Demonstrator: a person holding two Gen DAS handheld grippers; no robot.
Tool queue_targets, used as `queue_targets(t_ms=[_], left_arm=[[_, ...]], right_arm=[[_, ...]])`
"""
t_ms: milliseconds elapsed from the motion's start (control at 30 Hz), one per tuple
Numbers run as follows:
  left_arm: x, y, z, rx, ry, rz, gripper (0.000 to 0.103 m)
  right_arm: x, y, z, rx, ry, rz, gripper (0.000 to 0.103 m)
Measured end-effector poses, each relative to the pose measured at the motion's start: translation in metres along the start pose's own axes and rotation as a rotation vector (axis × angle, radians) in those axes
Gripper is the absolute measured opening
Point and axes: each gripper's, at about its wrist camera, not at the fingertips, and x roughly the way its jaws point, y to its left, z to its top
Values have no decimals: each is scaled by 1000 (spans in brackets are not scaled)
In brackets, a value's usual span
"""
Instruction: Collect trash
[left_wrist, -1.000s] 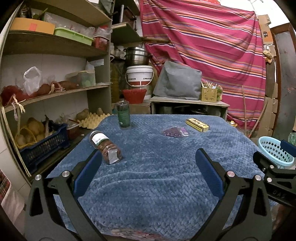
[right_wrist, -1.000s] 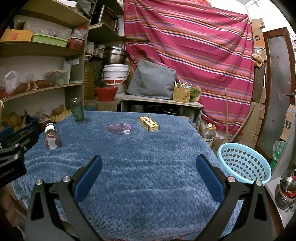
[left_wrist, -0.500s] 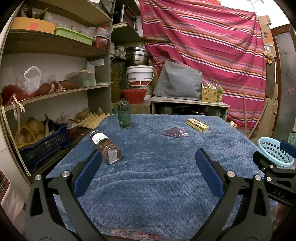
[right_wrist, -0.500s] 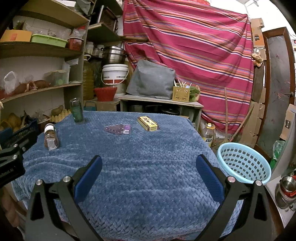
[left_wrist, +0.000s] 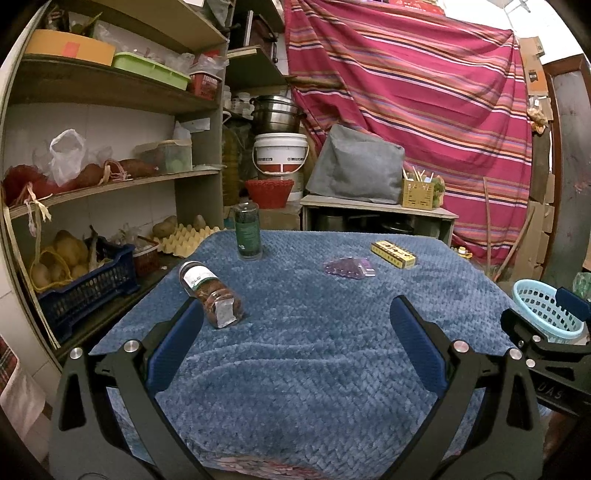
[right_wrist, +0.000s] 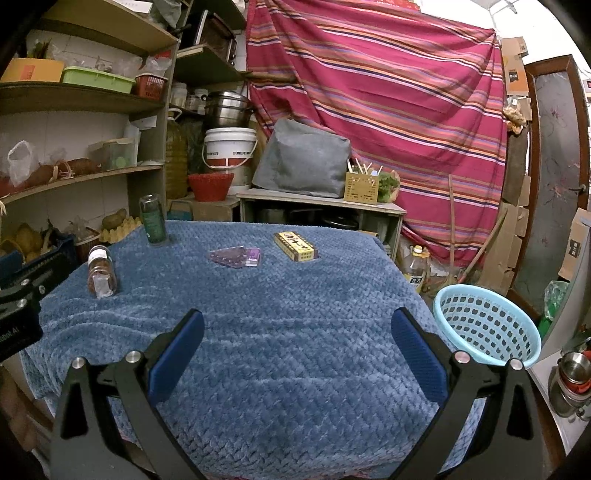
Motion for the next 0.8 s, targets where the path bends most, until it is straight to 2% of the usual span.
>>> queue_targets(t_ms=[800], left_arm=[[-8, -8, 2, -2, -20, 1, 98]], right_arm=[[0, -2, 0, -1, 2, 2, 99]])
